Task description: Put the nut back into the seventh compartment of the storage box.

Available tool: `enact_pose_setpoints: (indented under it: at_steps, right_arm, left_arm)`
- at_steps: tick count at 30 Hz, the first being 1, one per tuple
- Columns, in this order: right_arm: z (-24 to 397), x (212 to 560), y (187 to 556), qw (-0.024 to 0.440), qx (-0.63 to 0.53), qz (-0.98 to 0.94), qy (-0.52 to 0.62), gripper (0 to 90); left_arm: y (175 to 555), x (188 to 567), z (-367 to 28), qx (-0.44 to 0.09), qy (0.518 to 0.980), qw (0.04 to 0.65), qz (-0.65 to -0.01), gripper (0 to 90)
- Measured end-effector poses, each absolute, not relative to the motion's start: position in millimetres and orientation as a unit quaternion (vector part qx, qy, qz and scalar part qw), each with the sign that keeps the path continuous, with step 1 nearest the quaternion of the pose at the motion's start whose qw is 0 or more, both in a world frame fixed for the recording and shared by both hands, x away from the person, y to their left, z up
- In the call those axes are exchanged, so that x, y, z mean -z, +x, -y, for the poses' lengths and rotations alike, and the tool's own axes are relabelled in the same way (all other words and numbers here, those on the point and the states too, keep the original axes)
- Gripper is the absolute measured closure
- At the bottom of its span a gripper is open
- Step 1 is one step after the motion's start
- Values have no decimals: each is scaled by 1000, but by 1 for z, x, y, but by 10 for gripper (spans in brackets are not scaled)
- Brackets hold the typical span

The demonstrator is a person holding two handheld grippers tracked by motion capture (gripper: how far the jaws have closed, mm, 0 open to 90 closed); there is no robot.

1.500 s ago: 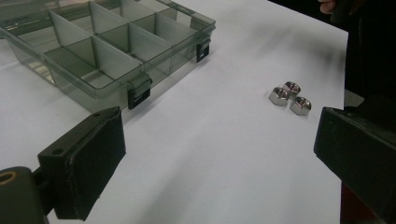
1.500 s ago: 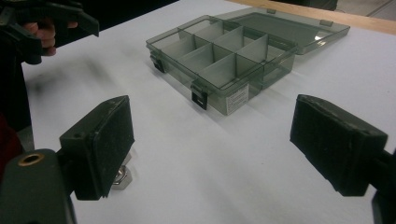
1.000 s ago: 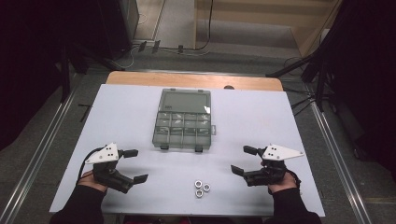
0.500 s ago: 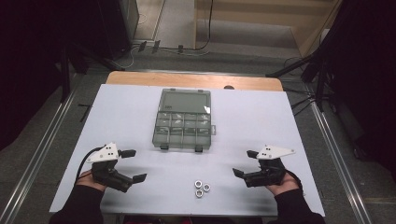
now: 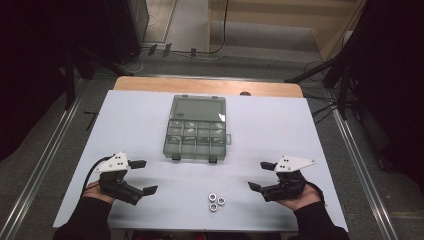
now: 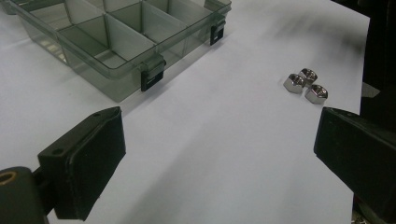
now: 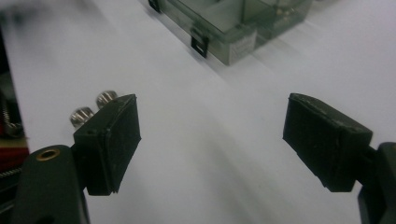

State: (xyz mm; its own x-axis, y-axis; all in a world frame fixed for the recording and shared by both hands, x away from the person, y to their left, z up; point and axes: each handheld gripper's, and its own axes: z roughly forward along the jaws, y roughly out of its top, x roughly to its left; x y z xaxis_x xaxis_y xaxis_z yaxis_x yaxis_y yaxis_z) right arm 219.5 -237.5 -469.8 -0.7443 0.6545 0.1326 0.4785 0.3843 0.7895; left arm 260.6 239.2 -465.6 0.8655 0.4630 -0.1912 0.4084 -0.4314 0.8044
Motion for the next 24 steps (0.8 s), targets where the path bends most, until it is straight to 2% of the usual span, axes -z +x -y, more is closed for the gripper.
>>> enact_pose_setpoints:
  at_steps: [11, 24]
  right_arm:
    - [226, 468, 228, 75, -483, -814, 312, 225]
    - [206, 470, 230, 60, -481, -827, 284, 236]
  left_arm:
    - [260, 466, -238, -25, 848, 465, -253, 23]
    - [261, 467, -236, -23, 853, 457, -252, 22]
